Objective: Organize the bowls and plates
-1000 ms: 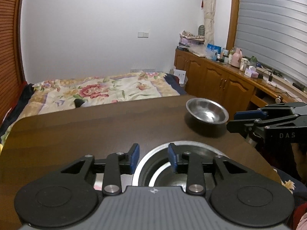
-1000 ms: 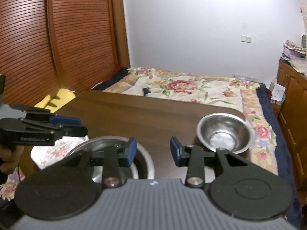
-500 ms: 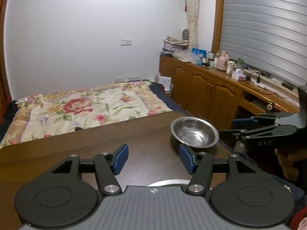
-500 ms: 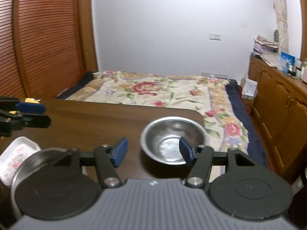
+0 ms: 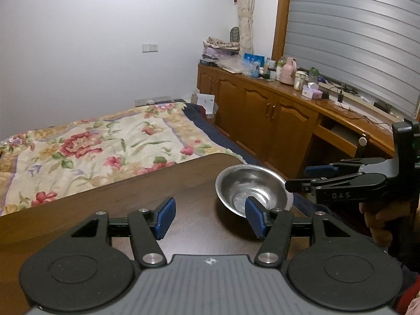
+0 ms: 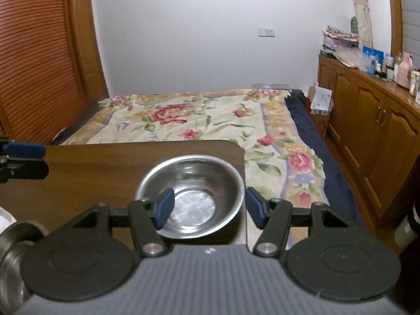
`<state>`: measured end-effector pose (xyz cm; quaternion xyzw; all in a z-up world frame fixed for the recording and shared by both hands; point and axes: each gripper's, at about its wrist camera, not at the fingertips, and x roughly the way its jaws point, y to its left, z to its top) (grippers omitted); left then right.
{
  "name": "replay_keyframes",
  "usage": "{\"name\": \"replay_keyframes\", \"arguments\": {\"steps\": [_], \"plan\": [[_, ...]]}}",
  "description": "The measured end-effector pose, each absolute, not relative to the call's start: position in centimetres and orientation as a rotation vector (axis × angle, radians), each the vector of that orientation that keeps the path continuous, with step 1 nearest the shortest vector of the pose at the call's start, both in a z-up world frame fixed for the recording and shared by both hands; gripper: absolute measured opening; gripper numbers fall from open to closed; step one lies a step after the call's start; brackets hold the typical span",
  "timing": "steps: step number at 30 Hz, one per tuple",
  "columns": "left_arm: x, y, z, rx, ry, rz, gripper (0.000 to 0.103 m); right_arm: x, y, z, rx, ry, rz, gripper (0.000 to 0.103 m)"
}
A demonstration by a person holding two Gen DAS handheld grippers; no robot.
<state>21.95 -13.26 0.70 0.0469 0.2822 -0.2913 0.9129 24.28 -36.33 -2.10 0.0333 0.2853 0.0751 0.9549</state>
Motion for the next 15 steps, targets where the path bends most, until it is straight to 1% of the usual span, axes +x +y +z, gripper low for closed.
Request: {"name": "replay_keyframes", "arguments": {"steps": [9,15], "plan": [[25.1,-15.0,-0.2,0.099,0.618,-0.607,0.062,26.2,-37.4,-3.7,0.111,0.614,0.135,0.06],[26.7,-16.4,-1.2,0.107,0.65,-0.614,0.06,27.0,-38.1,-4.8,0.142,0.637,0.139,0.06]]}}
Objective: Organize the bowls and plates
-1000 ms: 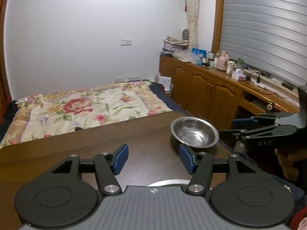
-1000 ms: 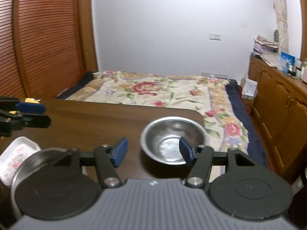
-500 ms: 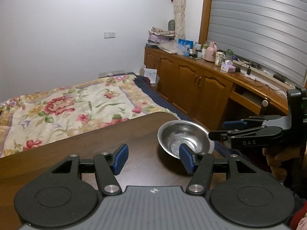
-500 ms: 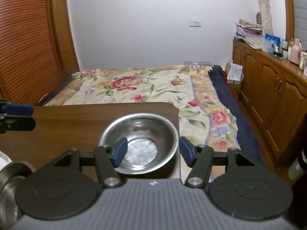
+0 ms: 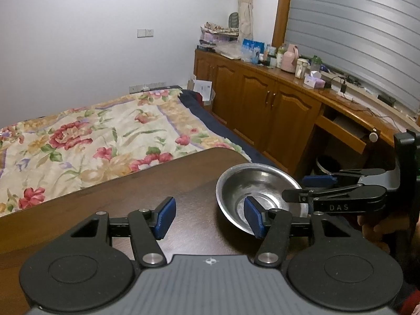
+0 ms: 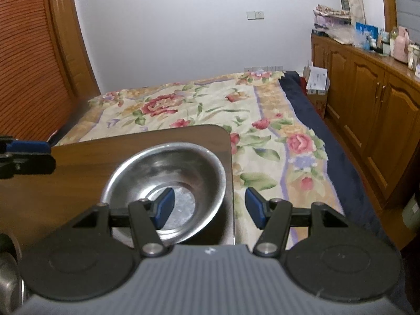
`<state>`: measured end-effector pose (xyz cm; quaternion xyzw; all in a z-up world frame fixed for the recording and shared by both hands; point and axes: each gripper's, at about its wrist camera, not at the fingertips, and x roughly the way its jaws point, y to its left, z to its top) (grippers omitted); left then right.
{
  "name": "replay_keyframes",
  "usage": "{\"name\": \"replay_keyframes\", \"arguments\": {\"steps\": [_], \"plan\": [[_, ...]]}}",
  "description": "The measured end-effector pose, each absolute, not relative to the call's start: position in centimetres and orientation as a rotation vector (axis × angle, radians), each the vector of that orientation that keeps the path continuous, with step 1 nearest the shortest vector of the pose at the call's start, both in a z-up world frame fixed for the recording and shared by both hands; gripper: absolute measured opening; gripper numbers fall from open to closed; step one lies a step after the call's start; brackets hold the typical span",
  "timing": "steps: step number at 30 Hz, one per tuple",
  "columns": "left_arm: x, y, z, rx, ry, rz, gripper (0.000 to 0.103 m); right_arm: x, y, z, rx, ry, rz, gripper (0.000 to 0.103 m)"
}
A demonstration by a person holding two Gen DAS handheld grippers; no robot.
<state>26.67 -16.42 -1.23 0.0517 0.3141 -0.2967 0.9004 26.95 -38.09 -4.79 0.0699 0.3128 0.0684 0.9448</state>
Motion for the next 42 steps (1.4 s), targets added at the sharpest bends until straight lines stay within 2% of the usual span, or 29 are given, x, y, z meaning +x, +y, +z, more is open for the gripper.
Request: {"name": "replay_keyframes", "arguments": {"steps": [5,10,19,27,31,35,42], "plan": [[27.9,-17.6,-2.2,0.117,0.683,-0.626,0.058,27.3,-38.4,-5.4,0.184,0.655,0.155,0.06],[28.9,-18.8,-2.9,0.134,0.715,-0.638,0.05,27.5,-38.4,-5.8,0.205,0.664,0.171,0.06],[30.5,-19.7,-4.0,0.128,0.768,-0.645,0.045,28.0,-38.1,-5.9,0.233,0.673,0.198,0.055],[31.2,-19.9,-4.9,0.109,0.826,-0.664,0.032,27.9,-37.8,-5.9,0.254,0.677,0.21,0.045],[31.2,-20.2,-5.1,0.117,0.837,-0.668,0.026,27.8,-37.8,-6.1,0.275,0.679,0.214,0.034],[31.2,-20.2,-5.2,0.119,0.842,-0.663,0.021,27.8,-37.9,-6.3,0.291,0.689,0.213,0.029],[30.9,-19.2,-4.9,0.073,0.846,-0.677,0.019,27.6,-38.3,-6.3,0.332,0.691,0.214,0.021]]}}
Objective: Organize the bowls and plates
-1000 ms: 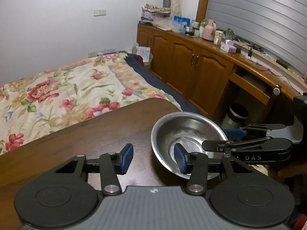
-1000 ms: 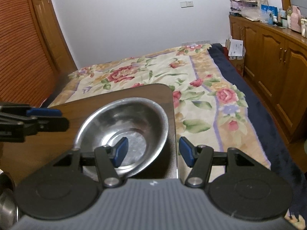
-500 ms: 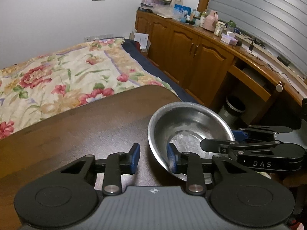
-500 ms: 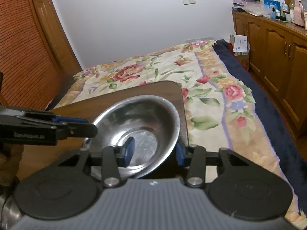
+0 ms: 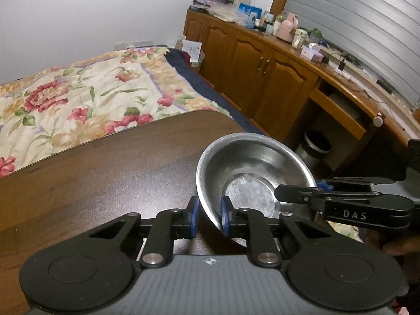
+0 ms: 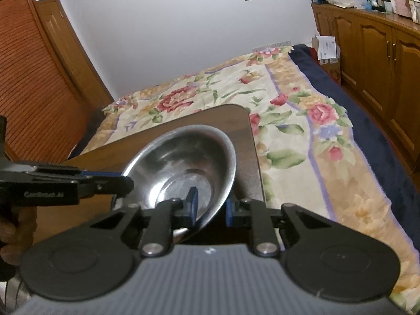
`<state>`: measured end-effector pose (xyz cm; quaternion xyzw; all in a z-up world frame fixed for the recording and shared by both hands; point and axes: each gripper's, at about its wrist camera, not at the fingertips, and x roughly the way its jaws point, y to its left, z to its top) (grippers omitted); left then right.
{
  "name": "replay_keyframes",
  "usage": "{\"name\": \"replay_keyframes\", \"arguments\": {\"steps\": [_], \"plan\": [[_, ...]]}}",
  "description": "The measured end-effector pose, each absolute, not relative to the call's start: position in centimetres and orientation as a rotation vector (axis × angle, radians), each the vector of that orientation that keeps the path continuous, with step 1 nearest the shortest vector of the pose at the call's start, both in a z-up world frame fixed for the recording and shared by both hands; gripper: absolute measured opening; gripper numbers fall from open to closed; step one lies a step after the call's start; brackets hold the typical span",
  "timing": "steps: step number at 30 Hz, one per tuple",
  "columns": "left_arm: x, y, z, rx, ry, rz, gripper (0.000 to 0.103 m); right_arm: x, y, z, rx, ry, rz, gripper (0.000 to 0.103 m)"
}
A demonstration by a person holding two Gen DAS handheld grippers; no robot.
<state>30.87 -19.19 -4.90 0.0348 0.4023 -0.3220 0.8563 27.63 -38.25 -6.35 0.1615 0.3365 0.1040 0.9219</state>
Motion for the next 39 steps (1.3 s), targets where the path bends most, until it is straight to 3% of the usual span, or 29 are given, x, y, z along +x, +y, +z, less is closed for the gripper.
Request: {"name": "replay_keyframes", "arguments": {"steps": [39], "plan": [[18.5,-14.0,6.5,0.066,0.509,-0.657,0.019,19.9,-36.3,3.7,0.263,0.454,0.286,0.019]]}}
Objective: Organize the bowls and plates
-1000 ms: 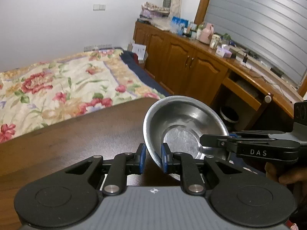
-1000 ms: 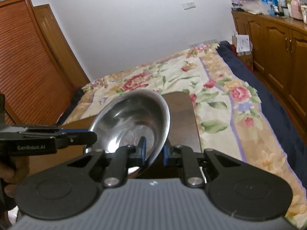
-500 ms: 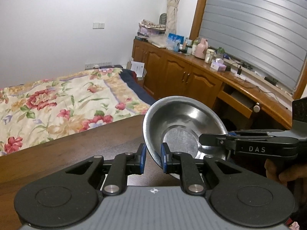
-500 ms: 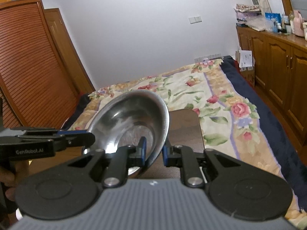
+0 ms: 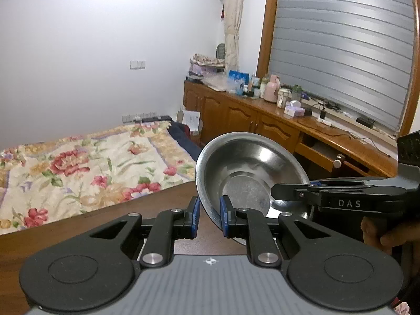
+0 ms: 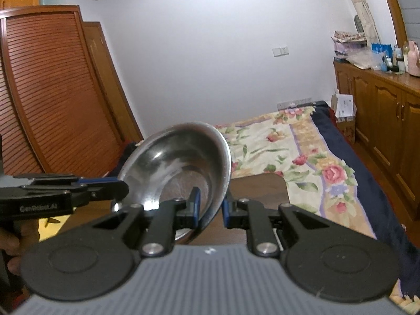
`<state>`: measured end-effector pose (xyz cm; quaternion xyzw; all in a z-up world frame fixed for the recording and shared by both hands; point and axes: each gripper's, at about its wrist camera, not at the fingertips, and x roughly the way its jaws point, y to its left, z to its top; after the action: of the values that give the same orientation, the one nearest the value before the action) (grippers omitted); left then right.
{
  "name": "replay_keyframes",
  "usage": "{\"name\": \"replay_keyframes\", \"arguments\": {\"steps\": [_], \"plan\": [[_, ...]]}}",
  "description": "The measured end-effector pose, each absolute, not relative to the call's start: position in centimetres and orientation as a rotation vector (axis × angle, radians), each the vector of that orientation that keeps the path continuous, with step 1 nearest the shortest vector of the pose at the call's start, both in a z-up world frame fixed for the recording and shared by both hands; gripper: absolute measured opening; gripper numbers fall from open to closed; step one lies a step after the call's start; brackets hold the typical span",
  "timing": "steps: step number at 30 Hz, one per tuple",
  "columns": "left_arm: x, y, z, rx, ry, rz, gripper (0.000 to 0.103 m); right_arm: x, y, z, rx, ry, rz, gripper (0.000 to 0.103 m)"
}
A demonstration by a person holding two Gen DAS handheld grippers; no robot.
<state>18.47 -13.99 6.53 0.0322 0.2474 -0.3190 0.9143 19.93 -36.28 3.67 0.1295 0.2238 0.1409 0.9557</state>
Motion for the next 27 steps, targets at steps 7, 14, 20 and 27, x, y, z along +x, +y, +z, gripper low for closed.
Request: {"name": "replay_keyframes", "arguments": {"steps": [7,14,20,27], "plan": [[15.2,-12.7,7.5,0.087,0.484,-0.635,0.02,18.3,-35.6,4.6,0.26,0.44,0.323,0.019],[12.7,-10.7,6.4,0.09,0.51,-0.6,0.02,17.1,-34.1,3.3,0.269,0.479,0.376,0.019],[11.6,-8.6,4.4,0.079,0.557,-0.566,0.02,16.6,-32.1,1.5,0.272,0.532,0.417,0.019],[10.8,-6.6,2.2,0.054,0.605,-0.544,0.02,15.7,-30.4,-0.2,0.292,0.572,0.452,0.019]]}}
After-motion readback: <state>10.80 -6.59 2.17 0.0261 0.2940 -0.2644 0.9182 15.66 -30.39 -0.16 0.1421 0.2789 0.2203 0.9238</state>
